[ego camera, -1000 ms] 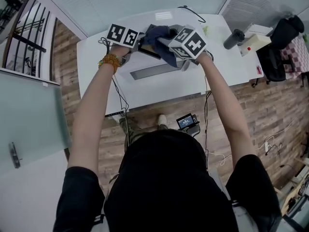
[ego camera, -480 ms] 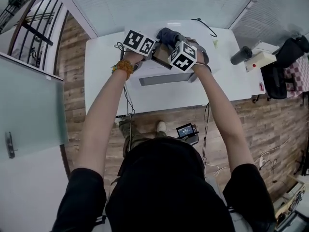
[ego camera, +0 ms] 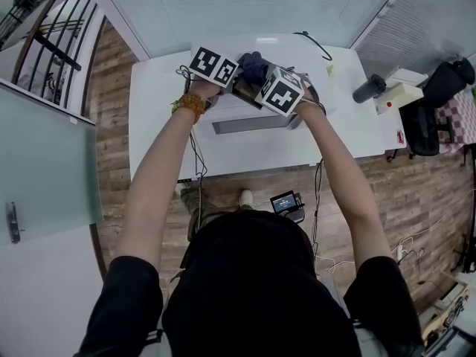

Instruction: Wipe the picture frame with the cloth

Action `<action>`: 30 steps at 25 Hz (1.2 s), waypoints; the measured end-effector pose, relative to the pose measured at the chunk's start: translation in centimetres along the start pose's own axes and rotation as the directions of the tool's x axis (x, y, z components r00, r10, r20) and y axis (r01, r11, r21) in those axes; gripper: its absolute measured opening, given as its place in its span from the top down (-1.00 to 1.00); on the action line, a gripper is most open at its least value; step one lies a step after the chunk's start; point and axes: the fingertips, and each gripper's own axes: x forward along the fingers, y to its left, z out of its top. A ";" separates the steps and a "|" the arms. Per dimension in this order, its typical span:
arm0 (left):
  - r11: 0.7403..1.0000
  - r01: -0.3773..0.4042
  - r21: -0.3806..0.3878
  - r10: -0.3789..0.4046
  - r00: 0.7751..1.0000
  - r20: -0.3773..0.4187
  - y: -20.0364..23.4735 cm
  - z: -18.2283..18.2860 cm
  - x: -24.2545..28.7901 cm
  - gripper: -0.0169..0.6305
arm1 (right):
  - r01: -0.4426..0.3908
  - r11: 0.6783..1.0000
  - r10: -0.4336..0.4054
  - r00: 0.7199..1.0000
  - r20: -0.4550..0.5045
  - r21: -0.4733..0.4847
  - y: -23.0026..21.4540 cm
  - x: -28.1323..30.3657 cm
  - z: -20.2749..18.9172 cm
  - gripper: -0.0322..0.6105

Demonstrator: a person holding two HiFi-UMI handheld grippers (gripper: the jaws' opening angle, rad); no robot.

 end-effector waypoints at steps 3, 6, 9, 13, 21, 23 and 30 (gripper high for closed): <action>1.000 -0.004 -0.001 0.004 1.000 0.002 0.2 0.0 -0.2 0.81 | -0.104 0.994 0.103 0.994 0.034 0.031 1.7 -0.1 0.7 0.82; 1.000 -0.001 -0.008 0.001 1.000 0.001 0.3 -0.2 -0.3 0.81 | -0.242 0.966 0.231 0.966 0.118 0.089 3.1 -0.4 1.1 0.81; 1.000 0.005 -0.007 -0.005 1.000 0.004 0.1 -0.3 -0.2 0.81 | -0.385 0.922 0.366 0.902 0.230 0.042 4.3 -2.5 1.3 0.81; 1.000 -0.007 0.019 0.007 1.000 0.021 -0.1 -0.4 -0.3 0.81 | -0.647 0.760 0.598 0.657 0.459 -0.062 7.2 -9.9 3.0 0.81; 0.958 -0.200 0.204 0.127 0.938 0.323 -1.4 1.1 -6.0 0.82 | -0.252 0.963 0.055 0.541 0.839 0.100 3.6 -21.3 5.5 0.81; 0.929 -0.290 0.231 0.146 0.858 0.492 -3.4 2.2 -9.9 0.82 | -0.027 0.969 -0.196 0.526 0.828 0.247 2.4 -22.3 4.6 0.81; 0.866 -0.461 0.195 0.152 0.612 0.776 -12.9 -0.4 -17.3 0.82 | 0.342 0.780 -0.623 0.499 0.603 0.523 4.3 -20.5 -0.6 0.81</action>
